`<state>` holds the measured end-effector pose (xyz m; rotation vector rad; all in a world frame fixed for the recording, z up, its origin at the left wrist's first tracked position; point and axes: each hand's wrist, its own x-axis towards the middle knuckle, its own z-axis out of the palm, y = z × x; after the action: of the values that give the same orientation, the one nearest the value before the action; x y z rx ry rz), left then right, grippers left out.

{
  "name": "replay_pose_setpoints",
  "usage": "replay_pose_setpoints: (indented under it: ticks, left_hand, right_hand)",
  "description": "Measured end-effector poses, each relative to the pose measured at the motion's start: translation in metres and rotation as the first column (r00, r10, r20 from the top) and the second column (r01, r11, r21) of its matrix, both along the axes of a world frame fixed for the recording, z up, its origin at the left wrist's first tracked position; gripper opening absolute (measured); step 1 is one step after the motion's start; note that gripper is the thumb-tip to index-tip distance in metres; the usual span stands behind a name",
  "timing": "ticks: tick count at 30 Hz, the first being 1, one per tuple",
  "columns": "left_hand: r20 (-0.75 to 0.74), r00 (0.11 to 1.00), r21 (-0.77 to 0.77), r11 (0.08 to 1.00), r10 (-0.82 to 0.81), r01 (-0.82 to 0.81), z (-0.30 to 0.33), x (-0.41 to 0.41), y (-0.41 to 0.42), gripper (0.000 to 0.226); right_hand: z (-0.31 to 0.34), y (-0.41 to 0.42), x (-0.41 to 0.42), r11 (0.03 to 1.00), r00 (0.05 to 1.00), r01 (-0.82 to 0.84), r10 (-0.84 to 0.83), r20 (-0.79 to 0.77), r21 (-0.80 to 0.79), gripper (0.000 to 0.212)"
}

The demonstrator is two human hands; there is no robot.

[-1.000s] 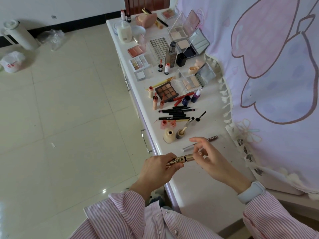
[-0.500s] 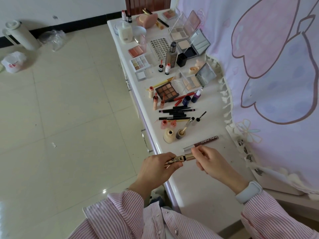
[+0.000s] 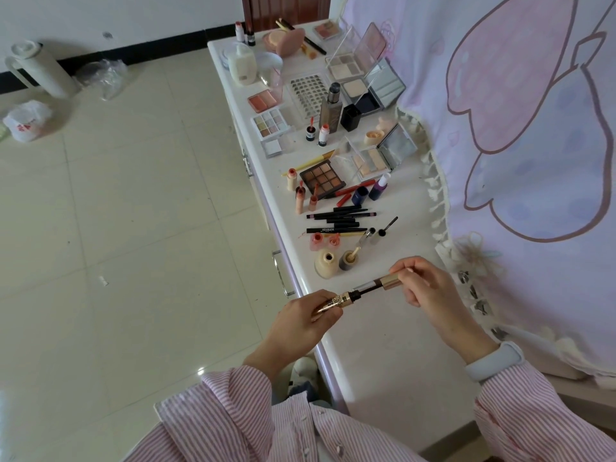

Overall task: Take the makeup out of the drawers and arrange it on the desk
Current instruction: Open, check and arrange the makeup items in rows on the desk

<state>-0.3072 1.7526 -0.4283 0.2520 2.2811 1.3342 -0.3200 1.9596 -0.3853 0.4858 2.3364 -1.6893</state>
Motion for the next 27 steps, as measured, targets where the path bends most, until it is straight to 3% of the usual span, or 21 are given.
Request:
replay_pose_setpoints:
  ticks: [3, 5, 7, 11, 14, 17, 20, 23, 27]
  left_hand:
    - [0.109, 0.992, 0.136, 0.988, 0.059, -0.073, 0.002, 0.000, 0.002, 0.012]
    - [0.199, 0.975, 0.214, 0.966, 0.102, -0.145, 0.003, 0.001, 0.003, 0.016]
    - [0.255, 0.960, 0.262, 0.947, 0.118, -0.186, 0.005, 0.001, 0.005, 0.017]
    - [0.167, 0.985, 0.233, 0.968, 0.049, -0.088, 0.010, 0.000, 0.015, 0.013]
    - [0.076, 0.996, 0.213, 0.975, 0.039, -0.054, 0.013, 0.001, 0.024, 0.015]
    - [-0.089, 0.979, 0.070, 0.981, 0.184, -0.179, 0.009, 0.001, 0.028, 0.016]
    - [-0.228, 0.914, -0.158, 0.914, 0.335, -0.374, -0.003, 0.002, 0.021, 0.030]
    - [-0.145, 0.926, -0.365, 0.851, 0.349, -0.378, -0.016, 0.002, 0.016, 0.057]
    - [0.033, 0.973, -0.496, 0.849, 0.227, -0.181, -0.031, -0.001, 0.023, 0.098]
  right_hand:
    - [0.002, 0.000, 0.000, 0.985, 0.998, 0.065, -0.066, -0.003, -0.159, 0.011]
    - [0.001, -0.002, 0.003, 0.969, 0.998, 0.059, -0.048, 0.052, -0.239, 0.029]
    - [-0.003, -0.006, 0.010, 0.977, 0.995, 0.006, 0.015, 0.096, -0.212, 0.027]
    - [-0.008, -0.023, 0.020, 0.978, 0.988, -0.106, 0.123, 0.088, -0.179, 0.014]
    - [-0.009, -0.032, 0.020, 0.979, 0.995, -0.077, 0.087, 0.045, -0.186, 0.012]
    - [-0.009, -0.027, 0.018, 0.987, 0.998, 0.026, -0.034, -0.045, -0.159, 0.011]
    - [-0.011, -0.007, 0.009, 0.982, 0.957, 0.189, -0.187, -0.222, -0.010, 0.010]
    - [-0.019, 0.012, -0.008, 0.951, 0.913, 0.279, -0.220, -0.342, 0.132, 0.010]
    - [-0.037, 0.022, -0.045, 0.928, 0.919, 0.279, -0.184, -0.350, 0.246, 0.010]
